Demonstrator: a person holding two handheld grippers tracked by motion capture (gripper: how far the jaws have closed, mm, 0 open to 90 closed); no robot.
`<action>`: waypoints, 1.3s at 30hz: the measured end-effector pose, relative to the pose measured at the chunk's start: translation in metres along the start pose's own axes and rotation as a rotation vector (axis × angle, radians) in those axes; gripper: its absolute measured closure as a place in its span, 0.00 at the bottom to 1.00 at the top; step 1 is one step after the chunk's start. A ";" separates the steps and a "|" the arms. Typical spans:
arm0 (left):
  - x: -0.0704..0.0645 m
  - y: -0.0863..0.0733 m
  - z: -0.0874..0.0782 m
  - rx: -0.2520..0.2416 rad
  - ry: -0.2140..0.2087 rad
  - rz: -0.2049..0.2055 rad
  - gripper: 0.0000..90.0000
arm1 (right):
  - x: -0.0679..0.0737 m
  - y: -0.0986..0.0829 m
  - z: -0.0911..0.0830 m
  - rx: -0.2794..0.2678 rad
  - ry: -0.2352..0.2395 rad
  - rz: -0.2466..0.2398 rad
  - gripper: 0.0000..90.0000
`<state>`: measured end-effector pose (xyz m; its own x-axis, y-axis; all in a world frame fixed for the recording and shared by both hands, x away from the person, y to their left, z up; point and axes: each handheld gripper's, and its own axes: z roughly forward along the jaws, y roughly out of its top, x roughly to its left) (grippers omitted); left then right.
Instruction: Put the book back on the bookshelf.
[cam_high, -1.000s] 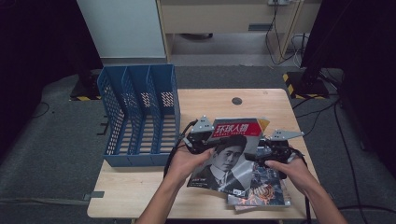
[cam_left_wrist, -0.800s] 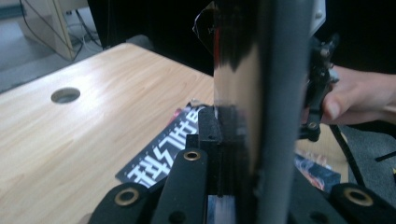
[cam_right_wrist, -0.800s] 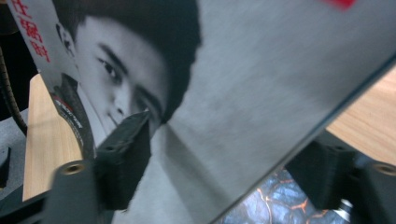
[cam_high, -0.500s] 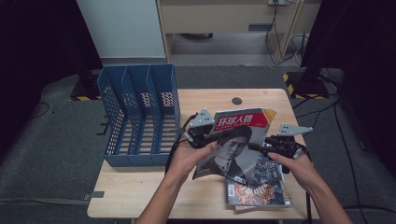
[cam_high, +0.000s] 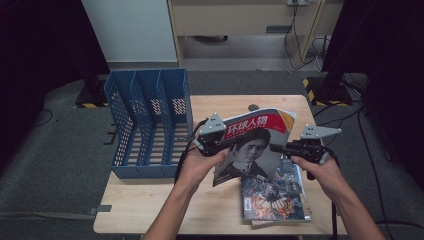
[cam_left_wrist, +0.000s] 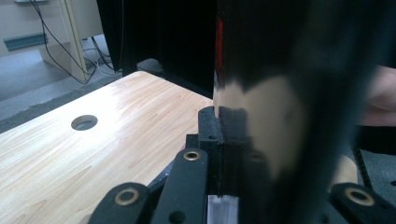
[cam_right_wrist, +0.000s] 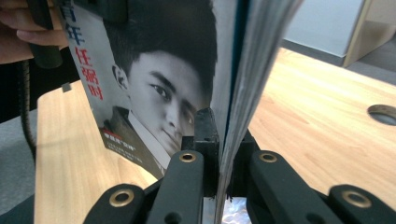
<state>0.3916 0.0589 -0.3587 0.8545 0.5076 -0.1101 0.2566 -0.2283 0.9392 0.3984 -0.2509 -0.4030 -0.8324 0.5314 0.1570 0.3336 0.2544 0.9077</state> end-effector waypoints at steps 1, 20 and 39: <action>0.001 0.000 0.001 -0.010 -0.001 0.002 0.96 | 0.000 0.003 -0.001 0.002 -0.014 -0.012 0.96; 0.008 -0.018 -0.003 -0.068 0.000 -0.035 0.93 | 0.005 0.010 0.001 0.042 -0.015 -0.047 0.96; 0.009 -0.034 -0.003 -0.120 0.025 -0.040 0.94 | 0.005 0.009 0.002 0.024 -0.002 -0.026 0.93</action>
<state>0.3897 0.0734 -0.3905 0.8330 0.5348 -0.1420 0.2336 -0.1072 0.9664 0.3982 -0.2443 -0.3952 -0.8402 0.5258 0.1329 0.3227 0.2878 0.9017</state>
